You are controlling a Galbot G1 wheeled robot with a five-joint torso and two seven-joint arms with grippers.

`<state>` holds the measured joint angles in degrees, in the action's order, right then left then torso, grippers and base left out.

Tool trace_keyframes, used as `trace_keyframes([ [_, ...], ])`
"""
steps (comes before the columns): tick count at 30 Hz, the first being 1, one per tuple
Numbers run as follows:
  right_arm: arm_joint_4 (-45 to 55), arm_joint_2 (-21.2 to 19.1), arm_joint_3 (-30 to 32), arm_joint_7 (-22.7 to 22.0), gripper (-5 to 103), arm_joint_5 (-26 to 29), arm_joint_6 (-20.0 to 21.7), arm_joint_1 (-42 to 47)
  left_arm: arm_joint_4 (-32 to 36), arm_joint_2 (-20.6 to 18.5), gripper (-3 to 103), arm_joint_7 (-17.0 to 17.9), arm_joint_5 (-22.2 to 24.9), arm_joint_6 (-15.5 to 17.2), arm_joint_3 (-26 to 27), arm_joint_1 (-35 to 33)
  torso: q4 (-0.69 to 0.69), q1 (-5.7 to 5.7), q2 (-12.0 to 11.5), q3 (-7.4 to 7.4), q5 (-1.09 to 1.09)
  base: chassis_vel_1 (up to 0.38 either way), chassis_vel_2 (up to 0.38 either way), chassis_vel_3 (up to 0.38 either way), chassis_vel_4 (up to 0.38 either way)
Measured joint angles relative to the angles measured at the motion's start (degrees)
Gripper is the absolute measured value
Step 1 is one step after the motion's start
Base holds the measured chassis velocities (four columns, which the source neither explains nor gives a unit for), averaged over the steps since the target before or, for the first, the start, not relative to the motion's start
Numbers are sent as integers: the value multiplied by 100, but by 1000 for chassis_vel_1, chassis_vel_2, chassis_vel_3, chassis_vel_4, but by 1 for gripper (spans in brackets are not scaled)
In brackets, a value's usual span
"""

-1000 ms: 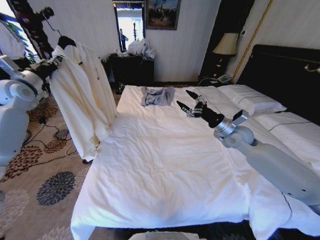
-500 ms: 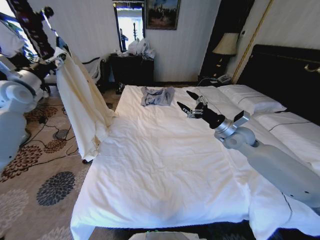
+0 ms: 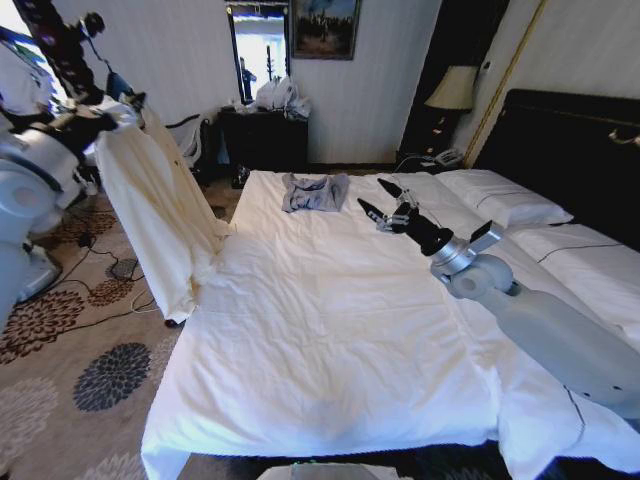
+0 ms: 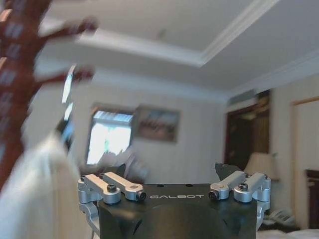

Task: Pick up the clothes from the bed and hang them on the clothes hanger.

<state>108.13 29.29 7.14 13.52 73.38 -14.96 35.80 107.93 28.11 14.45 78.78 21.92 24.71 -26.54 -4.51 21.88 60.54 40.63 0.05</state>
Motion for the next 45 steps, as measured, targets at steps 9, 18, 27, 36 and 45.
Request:
trace_keyframes([
  [9, 319, 1070, 2794, -1005, 100, -726, -62, 2589, 1453, 794, 100, 615, -1778, -134, 1529, -3207, 7, 0, 0, -1, -7, 0, 0, 0, 0],
  [18, 1331, 2913, 4149, -711, 100, -2995, -253, 5312, 2538, 3164, 100, 259, -4020, -940, 1574, -5630, 7, -2, 0, -2, -6, 0, 0, 0, 0],
  [27, 1920, 4193, 3772, -507, 100, -4342, -394, 5999, 3253, 4172, 100, -354, -5255, -1039, 1243, -6768, 7, -2, 1, -1, -4, 0, 0, 0, 0],
  [36, 1911, 4156, 3741, -502, 100, -4309, -396, 5960, 3243, 4148, 100, -364, -5233, -1039, 1234, -6739, 5, 1, 0, 0, -5, 0, 0, 0, 0],
  [45, 1896, 4132, 3729, -499, 100, -4280, -396, 5937, 3222, 4127, 100, -363, -5203, -1038, 1230, -6712, 5, 1, 0, 0, -5, 0, 0, 0, 0],
])
